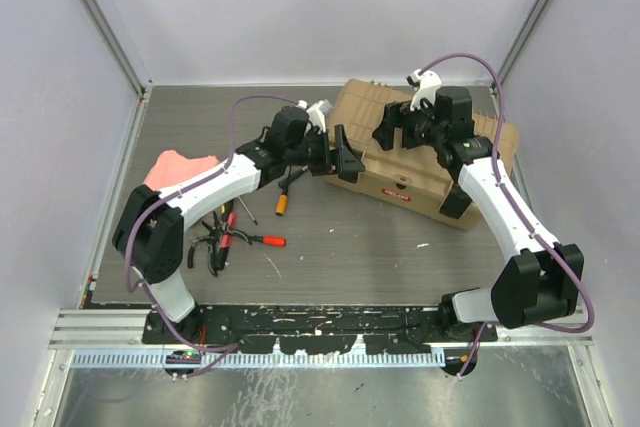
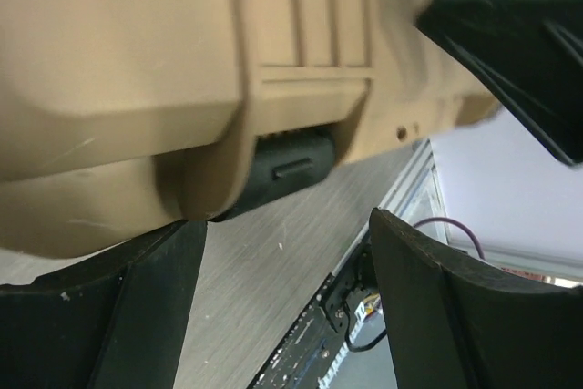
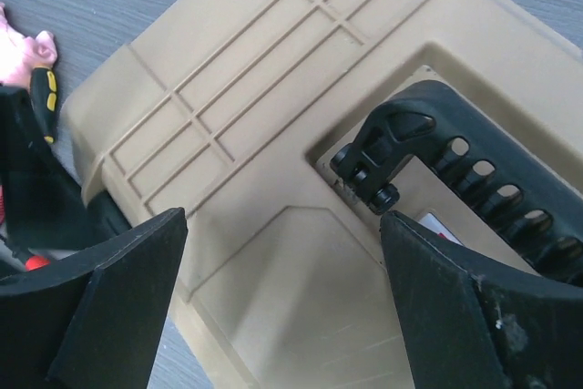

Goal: Pack the tool kit
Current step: Move the toolbox to the center of the board.

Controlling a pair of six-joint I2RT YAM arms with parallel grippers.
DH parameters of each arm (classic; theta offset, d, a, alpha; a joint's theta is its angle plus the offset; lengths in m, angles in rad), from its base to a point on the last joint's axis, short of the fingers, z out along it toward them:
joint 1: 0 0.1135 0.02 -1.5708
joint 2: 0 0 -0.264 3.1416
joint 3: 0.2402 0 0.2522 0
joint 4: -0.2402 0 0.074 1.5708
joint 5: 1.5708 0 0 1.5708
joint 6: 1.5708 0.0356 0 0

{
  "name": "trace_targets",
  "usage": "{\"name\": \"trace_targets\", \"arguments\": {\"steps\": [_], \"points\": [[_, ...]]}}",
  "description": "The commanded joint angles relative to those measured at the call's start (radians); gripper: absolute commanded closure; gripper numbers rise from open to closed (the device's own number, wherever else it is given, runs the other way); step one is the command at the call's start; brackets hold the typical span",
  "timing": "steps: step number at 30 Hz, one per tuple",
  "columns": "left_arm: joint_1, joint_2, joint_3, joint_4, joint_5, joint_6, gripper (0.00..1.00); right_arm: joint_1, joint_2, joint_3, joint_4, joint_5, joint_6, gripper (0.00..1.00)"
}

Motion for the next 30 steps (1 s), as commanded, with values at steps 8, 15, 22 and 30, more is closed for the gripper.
{"name": "trace_targets", "arguments": {"steps": [8,15,22,30], "points": [[0.096,0.075,0.094,-0.006,-0.05,0.039,0.24,0.126,-0.044,-0.108,-0.423,-0.165,0.165,0.1],[0.118,0.082,0.117,-0.027,0.011,0.045,0.19,0.171,-0.056,-0.094,-0.439,-0.194,0.183,0.12],[0.14,0.049,0.086,-0.005,0.043,0.034,0.16,0.238,-0.09,-0.096,-0.428,-0.19,0.241,0.12],[0.147,0.059,0.102,-0.009,0.093,0.028,0.16,0.264,-0.116,-0.099,-0.433,-0.111,0.268,0.11]]}}
